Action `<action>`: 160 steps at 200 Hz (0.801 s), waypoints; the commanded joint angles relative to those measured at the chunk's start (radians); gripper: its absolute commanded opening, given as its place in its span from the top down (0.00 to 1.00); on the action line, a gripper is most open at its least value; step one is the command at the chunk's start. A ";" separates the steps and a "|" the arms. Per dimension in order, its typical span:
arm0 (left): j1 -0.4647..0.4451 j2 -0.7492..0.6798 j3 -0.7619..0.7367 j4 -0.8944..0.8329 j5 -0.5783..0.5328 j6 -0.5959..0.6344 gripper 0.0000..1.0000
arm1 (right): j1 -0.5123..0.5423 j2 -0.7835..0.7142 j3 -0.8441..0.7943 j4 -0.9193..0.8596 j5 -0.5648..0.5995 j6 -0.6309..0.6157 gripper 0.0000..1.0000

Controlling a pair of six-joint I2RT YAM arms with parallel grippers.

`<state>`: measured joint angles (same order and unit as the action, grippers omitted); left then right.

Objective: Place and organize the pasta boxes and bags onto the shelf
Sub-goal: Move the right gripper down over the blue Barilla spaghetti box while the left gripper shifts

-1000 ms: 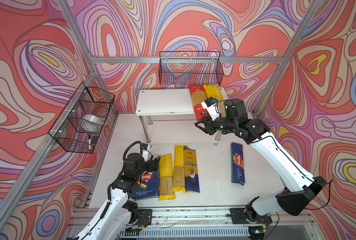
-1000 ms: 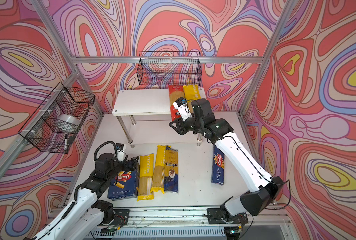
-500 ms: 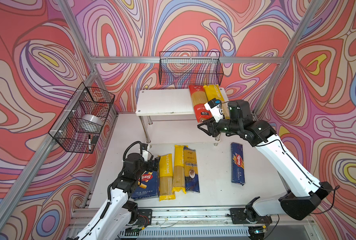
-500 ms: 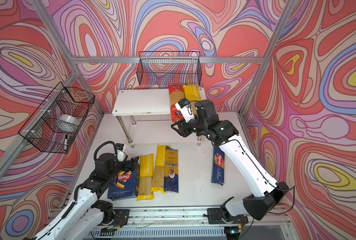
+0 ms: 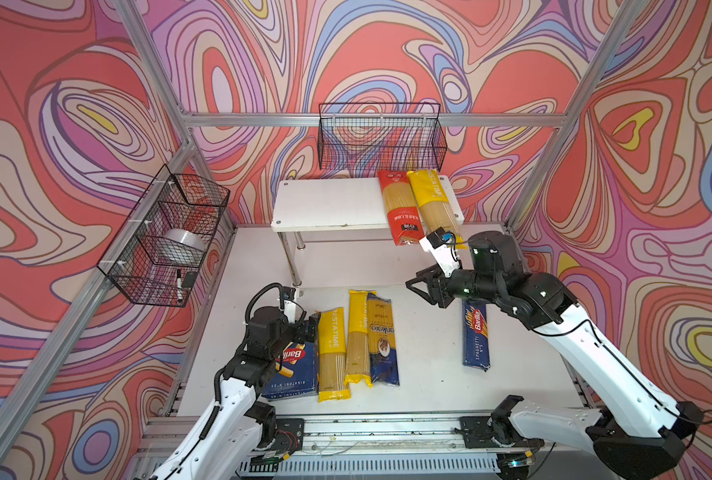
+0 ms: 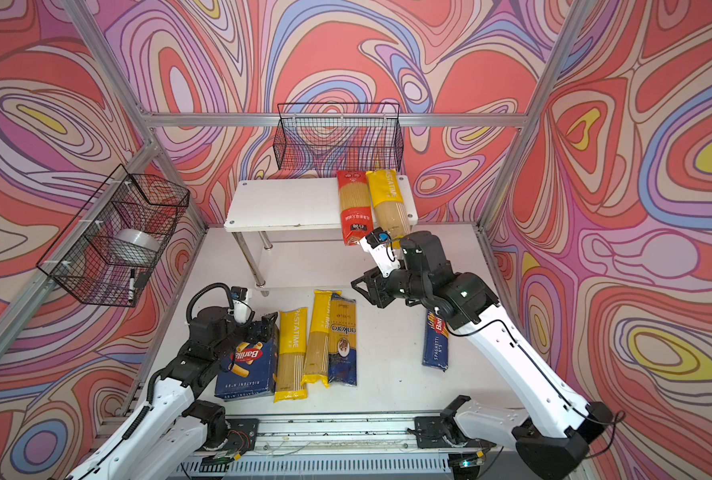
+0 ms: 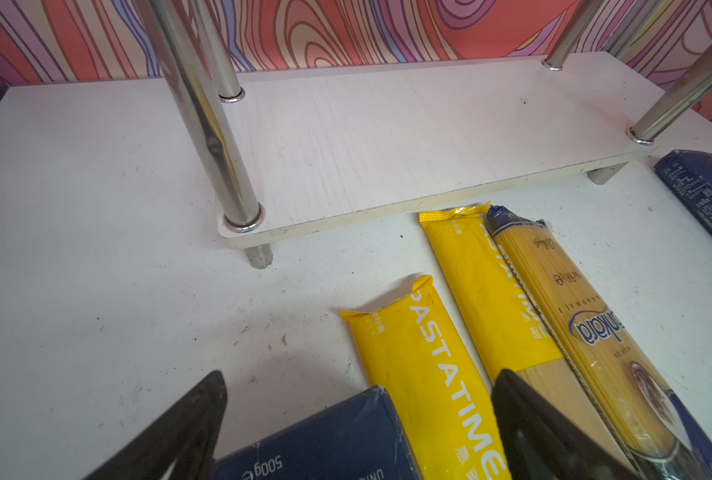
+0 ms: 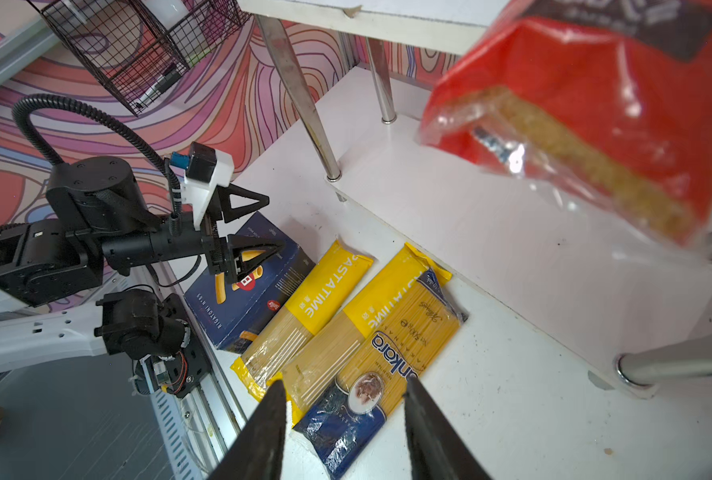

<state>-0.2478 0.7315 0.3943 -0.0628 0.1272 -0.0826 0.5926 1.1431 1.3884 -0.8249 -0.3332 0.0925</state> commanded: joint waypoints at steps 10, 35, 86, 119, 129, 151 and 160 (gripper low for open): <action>0.000 -0.020 -0.020 0.005 0.094 0.009 0.00 | 0.013 -0.062 -0.124 0.020 0.048 0.061 0.53; -0.002 -0.053 -0.065 0.081 0.219 -0.065 0.00 | 0.015 -0.106 -0.218 0.003 0.100 0.100 0.53; -0.103 -0.059 -0.150 0.223 0.275 -0.143 0.00 | 0.015 -0.202 -0.495 0.196 0.156 0.214 0.52; -0.115 0.072 -0.120 0.338 0.351 -0.163 0.00 | 0.015 -0.156 -0.607 0.267 0.355 0.366 0.45; -0.117 0.133 -0.105 0.378 0.400 -0.165 0.00 | 0.015 -0.134 -0.637 0.265 0.396 0.416 0.44; -0.119 0.250 -0.071 0.401 0.500 -0.168 0.00 | 0.015 -0.083 -0.685 0.243 0.457 0.496 0.42; -0.124 0.282 -0.079 0.433 0.520 -0.170 0.00 | 0.011 -0.066 -0.695 0.237 0.487 0.510 0.41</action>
<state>-0.3607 0.9398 0.2890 0.2535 0.5182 -0.2363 0.6037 1.0420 0.7254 -0.5999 0.0216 0.4873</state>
